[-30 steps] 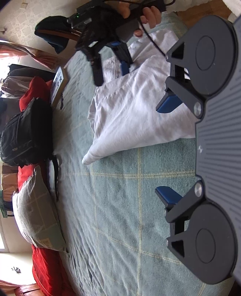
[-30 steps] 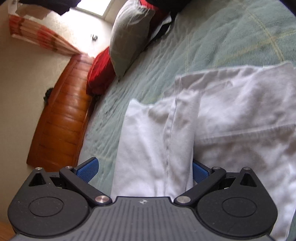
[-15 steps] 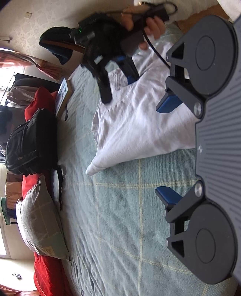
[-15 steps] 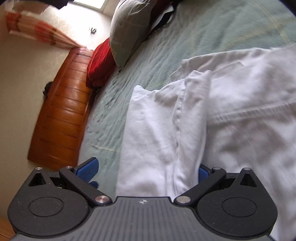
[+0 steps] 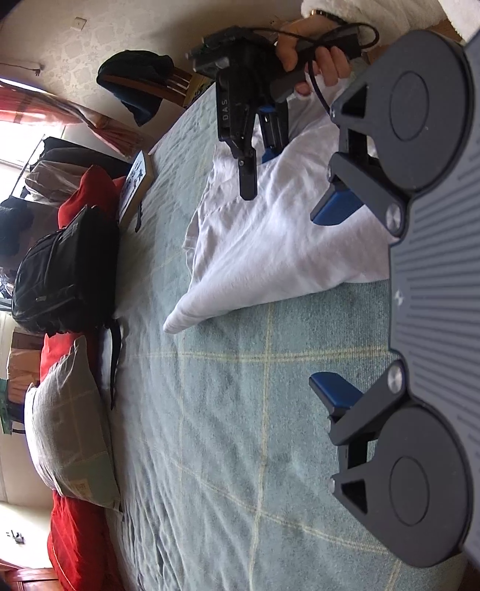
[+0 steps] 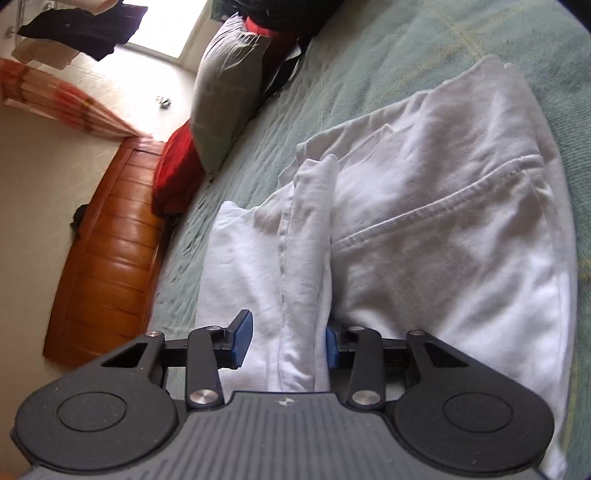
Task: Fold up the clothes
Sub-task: 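Roll the right tool and close it on the white shirt's folded edge, then fold the held edge over the shirt body with the right tool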
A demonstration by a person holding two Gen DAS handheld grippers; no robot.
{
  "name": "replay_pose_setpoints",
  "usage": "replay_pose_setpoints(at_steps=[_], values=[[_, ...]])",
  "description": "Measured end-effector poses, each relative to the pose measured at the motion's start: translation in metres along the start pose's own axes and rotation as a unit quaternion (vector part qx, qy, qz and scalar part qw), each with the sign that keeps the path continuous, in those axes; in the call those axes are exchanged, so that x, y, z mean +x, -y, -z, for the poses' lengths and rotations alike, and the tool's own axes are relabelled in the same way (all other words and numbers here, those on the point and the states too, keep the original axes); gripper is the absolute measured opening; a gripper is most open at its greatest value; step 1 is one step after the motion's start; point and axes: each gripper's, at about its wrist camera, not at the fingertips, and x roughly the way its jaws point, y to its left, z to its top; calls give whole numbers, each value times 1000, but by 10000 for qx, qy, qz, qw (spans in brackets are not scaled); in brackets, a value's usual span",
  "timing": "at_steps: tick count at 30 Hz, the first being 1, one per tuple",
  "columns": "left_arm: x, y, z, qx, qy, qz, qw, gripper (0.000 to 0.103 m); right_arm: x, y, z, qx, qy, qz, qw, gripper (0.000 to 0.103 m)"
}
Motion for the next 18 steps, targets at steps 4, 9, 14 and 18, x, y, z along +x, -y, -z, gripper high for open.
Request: replay_pose_setpoints(at_steps=[4,9,14,18], values=[[2,-1,0,-4,-33,-19,10000,87,8,-32,11,-870,56,648,9941,40],[3,1,0,28,-67,-44,10000,87,-3,-42,9,-1124,189,934,9891,14],[3,5,0,87,-75,-74,9999,87,-34,-56,2,-1345,616,1029,9836,12],[4,10,-1,132,-90,-84,9998,87,-56,-55,-4,-1371,771,1208,9801,12]])
